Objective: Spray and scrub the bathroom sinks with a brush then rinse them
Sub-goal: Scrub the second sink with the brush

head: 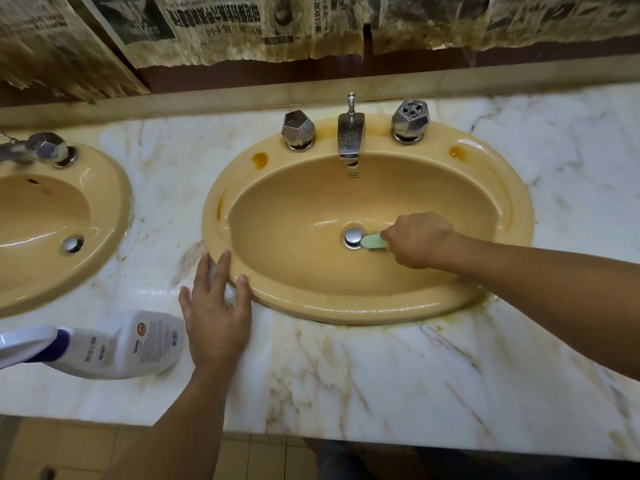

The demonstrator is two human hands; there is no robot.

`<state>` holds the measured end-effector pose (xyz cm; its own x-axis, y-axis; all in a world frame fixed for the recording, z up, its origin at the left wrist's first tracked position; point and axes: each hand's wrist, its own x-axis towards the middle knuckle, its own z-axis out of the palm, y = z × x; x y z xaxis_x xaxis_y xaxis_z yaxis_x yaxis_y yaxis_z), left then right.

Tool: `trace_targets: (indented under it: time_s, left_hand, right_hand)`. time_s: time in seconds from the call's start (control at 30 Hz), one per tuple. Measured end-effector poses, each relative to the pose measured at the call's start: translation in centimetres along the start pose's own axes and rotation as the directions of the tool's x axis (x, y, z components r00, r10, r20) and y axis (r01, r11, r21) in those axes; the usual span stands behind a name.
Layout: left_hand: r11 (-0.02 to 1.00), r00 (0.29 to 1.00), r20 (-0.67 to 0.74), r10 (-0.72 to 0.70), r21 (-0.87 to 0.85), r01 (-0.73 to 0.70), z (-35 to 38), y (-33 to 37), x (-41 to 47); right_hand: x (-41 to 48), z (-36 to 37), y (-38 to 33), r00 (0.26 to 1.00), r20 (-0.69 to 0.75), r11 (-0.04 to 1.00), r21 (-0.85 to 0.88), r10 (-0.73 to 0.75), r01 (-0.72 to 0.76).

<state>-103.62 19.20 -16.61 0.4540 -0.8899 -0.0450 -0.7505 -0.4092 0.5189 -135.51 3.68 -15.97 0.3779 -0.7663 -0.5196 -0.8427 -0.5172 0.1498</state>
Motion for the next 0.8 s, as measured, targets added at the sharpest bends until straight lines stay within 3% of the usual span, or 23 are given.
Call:
trace_targets:
  time_s: [0.13, 0.27, 0.37, 0.43, 0.57, 0.7, 0.8]
  left_hand:
    - [1.000, 1.000, -0.003, 0.008, 0.012, -0.008, 0.0, 0.0, 0.0]
    - [1.000, 1.000, 0.001, 0.002, 0.010, -0.002, -0.1, 0.1, 0.0]
    - [1.000, 1.000, -0.004, 0.012, 0.012, -0.012, -0.1, 0.1, -0.1]
    - [1.000, 1.000, -0.003, 0.007, 0.013, -0.007, -0.2, 0.3, -0.1]
    - [1.000, 1.000, 0.003, 0.010, 0.024, -0.010, -0.2, 0.2, -0.1]
    - [1.000, 1.000, 0.003, 0.018, 0.014, -0.018, -0.2, 0.3, -0.2]
    - [1.000, 1.000, -0.003, 0.020, 0.012, -0.020, -0.3, 0.6, -0.3]
  right_hand:
    - [0.1, -0.2, -0.5, 0.984, 0.154, 0.934, 0.357, -0.095, 0.035]
    - [0.6, 0.3, 0.1, 0.993, 0.111, 0.898, 0.439, -0.034, -0.018]
    - [0.2, 0.1, 0.8, 0.933, 0.290, 0.833, 0.552, -0.214, 0.020]
    - [-0.3, -0.3, 1.9, 0.923, 0.308, 0.836, 0.548, -0.232, 0.026]
    - [0.0, 0.0, 2.2, 0.982, 0.173, 0.894, 0.449, -0.071, -0.014]
    - [-1.5, -0.5, 1.0, 0.894, 0.352, 0.713, 0.699, -0.277, -0.054]
    - [-3.0, -3.0, 5.1, 0.843, 0.455, 0.758, 0.646, -0.288, -0.090]
